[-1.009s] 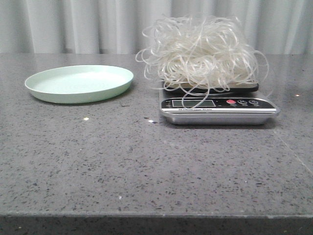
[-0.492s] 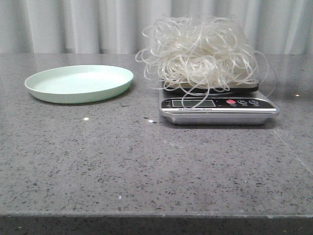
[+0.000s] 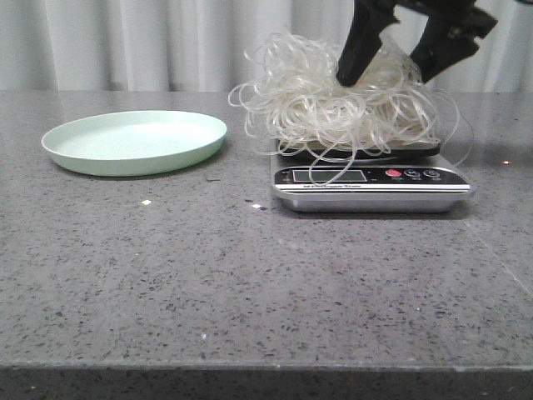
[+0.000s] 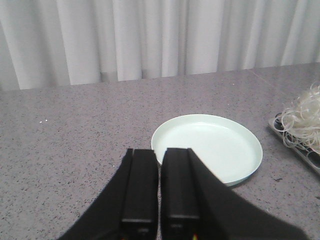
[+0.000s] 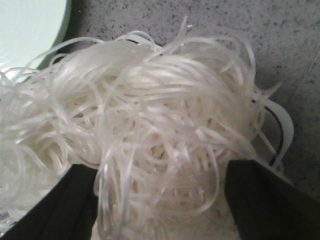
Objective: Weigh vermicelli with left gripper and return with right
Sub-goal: 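Grasp the vermicelli on the scale with the right gripper and lift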
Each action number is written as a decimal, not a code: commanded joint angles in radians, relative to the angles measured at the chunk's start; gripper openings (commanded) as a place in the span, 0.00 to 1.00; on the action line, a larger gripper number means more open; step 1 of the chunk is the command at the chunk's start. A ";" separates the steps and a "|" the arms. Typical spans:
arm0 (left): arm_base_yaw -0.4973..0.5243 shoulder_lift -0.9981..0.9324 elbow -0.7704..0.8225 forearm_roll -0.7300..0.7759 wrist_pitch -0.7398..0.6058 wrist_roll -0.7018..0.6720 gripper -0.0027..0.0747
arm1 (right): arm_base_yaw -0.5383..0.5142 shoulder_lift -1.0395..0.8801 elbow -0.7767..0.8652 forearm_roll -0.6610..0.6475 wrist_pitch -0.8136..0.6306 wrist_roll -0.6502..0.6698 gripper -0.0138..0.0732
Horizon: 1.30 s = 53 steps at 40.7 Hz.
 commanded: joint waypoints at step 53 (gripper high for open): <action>0.003 0.009 -0.027 0.000 -0.082 -0.011 0.21 | -0.002 -0.214 -0.052 0.052 -0.077 -0.018 0.34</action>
